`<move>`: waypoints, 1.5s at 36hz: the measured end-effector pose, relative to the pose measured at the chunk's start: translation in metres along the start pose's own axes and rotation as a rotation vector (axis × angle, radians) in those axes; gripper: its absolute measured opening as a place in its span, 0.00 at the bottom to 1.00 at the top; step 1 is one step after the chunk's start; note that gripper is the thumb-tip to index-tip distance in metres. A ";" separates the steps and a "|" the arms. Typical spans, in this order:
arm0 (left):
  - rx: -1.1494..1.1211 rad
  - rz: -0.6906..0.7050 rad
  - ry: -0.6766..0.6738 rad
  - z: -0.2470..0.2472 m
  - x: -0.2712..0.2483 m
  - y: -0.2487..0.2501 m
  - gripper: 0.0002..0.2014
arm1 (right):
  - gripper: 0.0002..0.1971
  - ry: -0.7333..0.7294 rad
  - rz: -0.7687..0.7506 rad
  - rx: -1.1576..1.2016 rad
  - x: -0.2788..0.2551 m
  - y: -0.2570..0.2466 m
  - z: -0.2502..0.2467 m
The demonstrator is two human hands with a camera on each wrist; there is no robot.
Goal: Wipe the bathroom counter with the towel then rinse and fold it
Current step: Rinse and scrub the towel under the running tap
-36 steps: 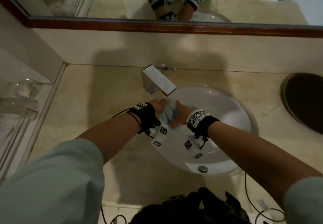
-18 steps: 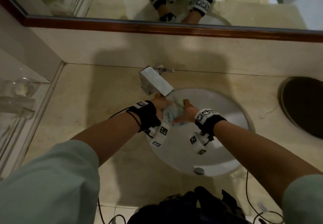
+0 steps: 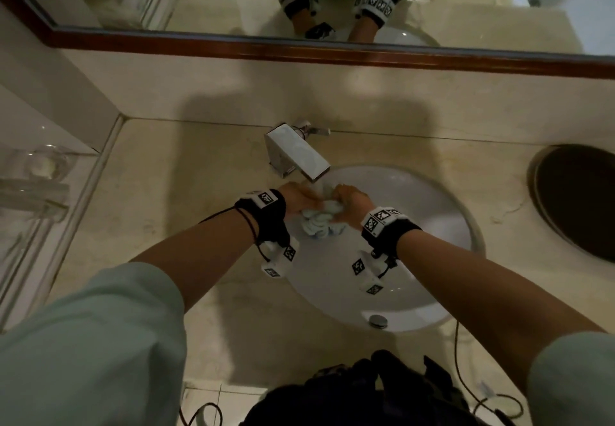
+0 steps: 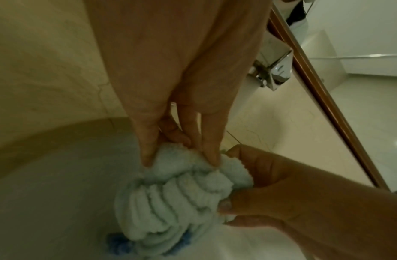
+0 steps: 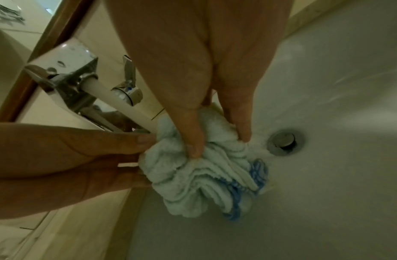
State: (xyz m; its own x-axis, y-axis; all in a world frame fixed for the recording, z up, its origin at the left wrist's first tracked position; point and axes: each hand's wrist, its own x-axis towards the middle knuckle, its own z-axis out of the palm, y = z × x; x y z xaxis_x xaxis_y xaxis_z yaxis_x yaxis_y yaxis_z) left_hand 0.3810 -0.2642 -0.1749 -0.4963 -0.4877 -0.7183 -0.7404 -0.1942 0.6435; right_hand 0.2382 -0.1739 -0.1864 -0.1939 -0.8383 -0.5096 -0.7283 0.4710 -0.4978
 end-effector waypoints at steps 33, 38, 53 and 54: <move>-0.256 0.233 0.034 0.002 -0.063 0.014 0.04 | 0.19 0.091 -0.056 -0.124 -0.070 -0.052 -0.065; -0.266 0.220 -0.021 -0.003 -0.074 0.008 0.11 | 0.19 0.105 -0.118 -0.162 -0.085 -0.064 -0.075; -0.233 0.249 -0.101 0.022 -0.105 0.017 0.21 | 0.11 0.405 -0.252 0.097 -0.119 -0.092 -0.106; -0.220 0.273 -0.082 0.025 -0.105 0.020 0.19 | 0.11 0.426 -0.243 0.115 -0.120 -0.094 -0.107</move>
State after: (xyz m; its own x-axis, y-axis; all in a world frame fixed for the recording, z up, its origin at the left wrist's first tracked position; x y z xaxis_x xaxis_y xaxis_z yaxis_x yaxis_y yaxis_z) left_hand 0.4069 -0.1960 -0.0930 -0.7038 -0.4786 -0.5250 -0.4645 -0.2491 0.8498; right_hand 0.2594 -0.1468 -0.0038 -0.2959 -0.9539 -0.0494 -0.7130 0.2550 -0.6532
